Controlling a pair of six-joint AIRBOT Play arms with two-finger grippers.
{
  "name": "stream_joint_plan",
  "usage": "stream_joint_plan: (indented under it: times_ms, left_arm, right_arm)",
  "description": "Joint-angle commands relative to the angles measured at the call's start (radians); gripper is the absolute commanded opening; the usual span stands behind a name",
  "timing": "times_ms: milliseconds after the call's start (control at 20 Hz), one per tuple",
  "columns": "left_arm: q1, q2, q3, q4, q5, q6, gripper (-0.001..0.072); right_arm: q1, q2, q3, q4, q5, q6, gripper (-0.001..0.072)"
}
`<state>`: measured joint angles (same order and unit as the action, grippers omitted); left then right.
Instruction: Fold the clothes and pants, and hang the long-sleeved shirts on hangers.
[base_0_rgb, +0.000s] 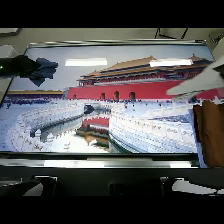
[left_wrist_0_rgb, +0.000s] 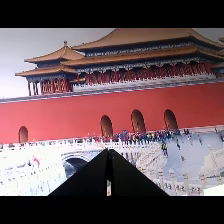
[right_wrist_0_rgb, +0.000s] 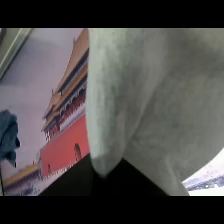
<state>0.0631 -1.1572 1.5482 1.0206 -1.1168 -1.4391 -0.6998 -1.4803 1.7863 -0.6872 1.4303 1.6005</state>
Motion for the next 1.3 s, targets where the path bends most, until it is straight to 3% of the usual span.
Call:
stream_joint_plan:
  times_ms: [0,250,450,550,800,1050,1250]
  left_arm:
    - [0.000,0.001,0.000,0.000,0.001,0.004,0.0029]
    - [0.000,0.001,0.000,0.000,0.002,0.005,0.0029]
    - [-0.002,0.001,0.000,0.000,0.002,0.026,0.0029]
    - [-0.005,0.001,0.000,0.000,0.002,0.027,0.0029]
    - [-0.019,0.001,0.000,0.000,0.002,0.037,0.0029]
    - [-0.027,0.001,0.000,0.000,0.002,0.045,0.0029]
    - [-0.027,0.001,0.000,-0.016,0.002,0.043,0.0029]
  right_arm:
    - [-0.174,0.020,0.050,-0.021,0.021,0.121,0.0040]
    - [-0.358,0.086,0.050,-0.101,0.129,0.178,0.0040]
    - [-0.457,0.124,0.050,-0.187,0.316,0.204,0.0040]
    - [-0.473,0.130,0.050,-0.299,0.418,0.206,0.0040]
    - [-0.473,0.185,-0.074,-0.543,0.419,0.216,0.0041]
    - [-0.473,0.271,-0.415,-0.798,0.367,0.136,0.0041]
    - [-0.473,0.280,-0.578,-0.825,0.260,0.123,0.0042]
